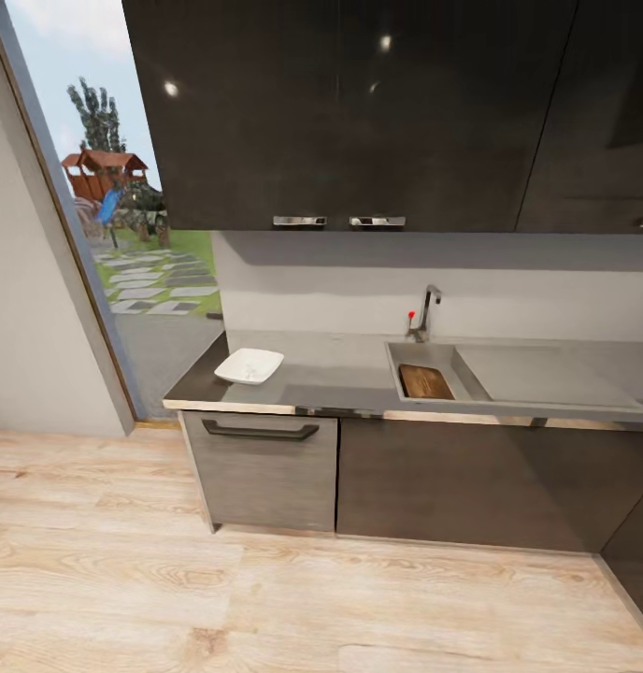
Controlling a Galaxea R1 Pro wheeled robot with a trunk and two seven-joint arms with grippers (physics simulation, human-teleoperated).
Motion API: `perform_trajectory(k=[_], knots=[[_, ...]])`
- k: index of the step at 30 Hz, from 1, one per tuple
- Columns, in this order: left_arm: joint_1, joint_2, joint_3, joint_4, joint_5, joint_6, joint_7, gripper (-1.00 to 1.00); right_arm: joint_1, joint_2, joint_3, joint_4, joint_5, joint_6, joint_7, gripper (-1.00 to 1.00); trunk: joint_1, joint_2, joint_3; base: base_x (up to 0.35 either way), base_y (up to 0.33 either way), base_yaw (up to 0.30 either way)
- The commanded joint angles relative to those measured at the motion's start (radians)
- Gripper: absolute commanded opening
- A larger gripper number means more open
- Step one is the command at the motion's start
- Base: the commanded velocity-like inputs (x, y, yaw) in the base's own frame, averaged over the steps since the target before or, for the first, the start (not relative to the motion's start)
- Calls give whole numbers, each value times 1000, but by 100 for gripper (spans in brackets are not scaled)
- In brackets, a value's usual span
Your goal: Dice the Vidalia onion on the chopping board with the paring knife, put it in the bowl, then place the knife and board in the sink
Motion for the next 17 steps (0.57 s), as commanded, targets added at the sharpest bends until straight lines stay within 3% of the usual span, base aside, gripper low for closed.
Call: perform_trajectory(k=[1, 6, 11, 17], knots=[[-1, -1, -8, 3, 7, -5, 0, 100, -1, 1, -4, 0, -6, -5, 0, 100, 0, -2, -2, 0, 0, 0], [1, -4, -9, -2, 4, -13, -5, 100, 0, 13, -5, -12, -10, -25, 4, 100, 0, -2, -2, 0, 0, 0], [1, -7, -10, -3, 4, -18, -6, 100, 1, 65, -6, -16, -12, -73, 5, 100, 0, -2, -2, 0, 0, 0], [1, -8, -10, -3, 4, -18, -6, 100, 1, 73, -8, -17, -11, -84, 5, 100, 0, -2, -2, 0, 0, 0]])
